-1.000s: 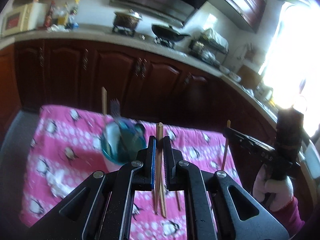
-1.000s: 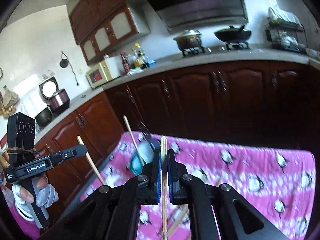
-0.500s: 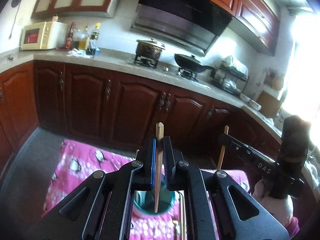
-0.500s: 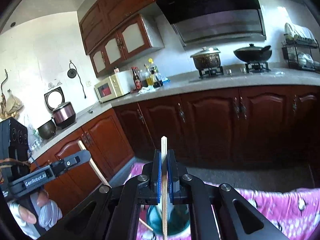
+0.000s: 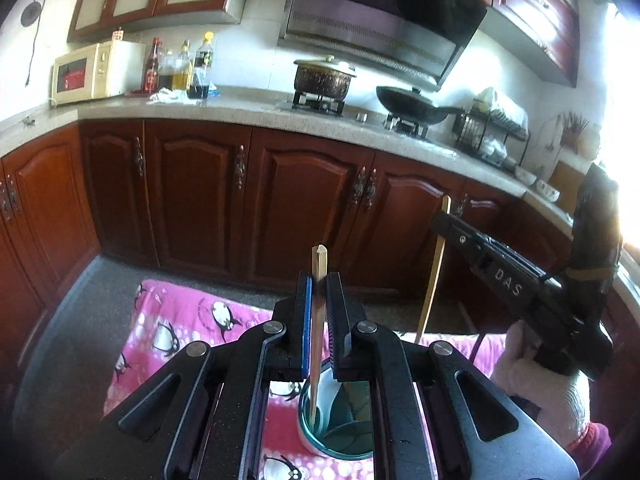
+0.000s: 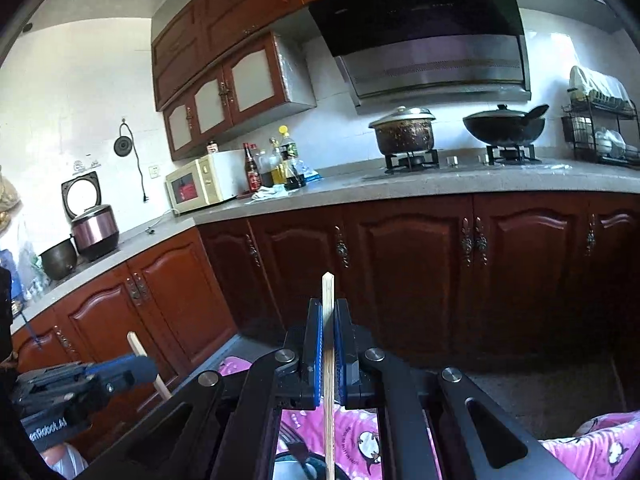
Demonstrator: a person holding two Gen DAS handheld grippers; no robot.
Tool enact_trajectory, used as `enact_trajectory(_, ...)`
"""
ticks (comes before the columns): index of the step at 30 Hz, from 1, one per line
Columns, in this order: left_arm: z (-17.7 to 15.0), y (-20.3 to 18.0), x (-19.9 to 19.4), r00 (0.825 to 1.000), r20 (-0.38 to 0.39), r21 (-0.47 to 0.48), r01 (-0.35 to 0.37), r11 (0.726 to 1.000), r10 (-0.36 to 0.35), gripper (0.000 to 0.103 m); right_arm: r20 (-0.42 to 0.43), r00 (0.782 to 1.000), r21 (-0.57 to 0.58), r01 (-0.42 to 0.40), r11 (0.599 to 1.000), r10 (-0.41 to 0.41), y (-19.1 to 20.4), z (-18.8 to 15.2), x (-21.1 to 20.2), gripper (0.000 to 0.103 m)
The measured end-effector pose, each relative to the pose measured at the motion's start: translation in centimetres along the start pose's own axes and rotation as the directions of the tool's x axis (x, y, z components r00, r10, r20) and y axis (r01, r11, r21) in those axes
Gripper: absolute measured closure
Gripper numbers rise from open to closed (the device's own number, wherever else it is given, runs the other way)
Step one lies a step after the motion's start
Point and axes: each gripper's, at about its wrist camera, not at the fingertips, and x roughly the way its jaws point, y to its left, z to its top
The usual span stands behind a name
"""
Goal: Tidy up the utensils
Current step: 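Open both tools dropping the chopsticks into the cup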
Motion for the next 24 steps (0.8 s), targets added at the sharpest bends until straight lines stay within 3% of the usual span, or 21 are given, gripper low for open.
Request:
enact_trajectory(8,-2.2,-0.4,1.8,0.999,-0.039,0.017,-0.012,1.0,0.013,0.097,-0.067,0.998,0.011,-0.017,1.0,0.018,-0.9,-2.9,0.4,0.098)
enact_trajectory(18,-4.6,-0.9,3.4,0.995,-0.103,0.0,-0.016,1.0,0.016,0.097,-0.23,0.972,-0.002,-0.041,0.999,0.039,-0.8,-6.5,0.0,0.097)
enact_trajectory(22,-4.9,-0.9,3.6,0.994,-0.109,-0.009,-0.021,1.0,0.02,0.097,-0.25,0.966,0.044,-0.054,0.998,0.063,-1.4,-6.7,0.1,0.097)
enact_trajectory(24,-5.0,-0.9,3.5,0.994,-0.112,-0.016,-0.011,1.0,0.009,0.097,-0.261,0.963,0.059,-0.055,0.997,0.068,-1.7,-6.7,0.1,0.085)
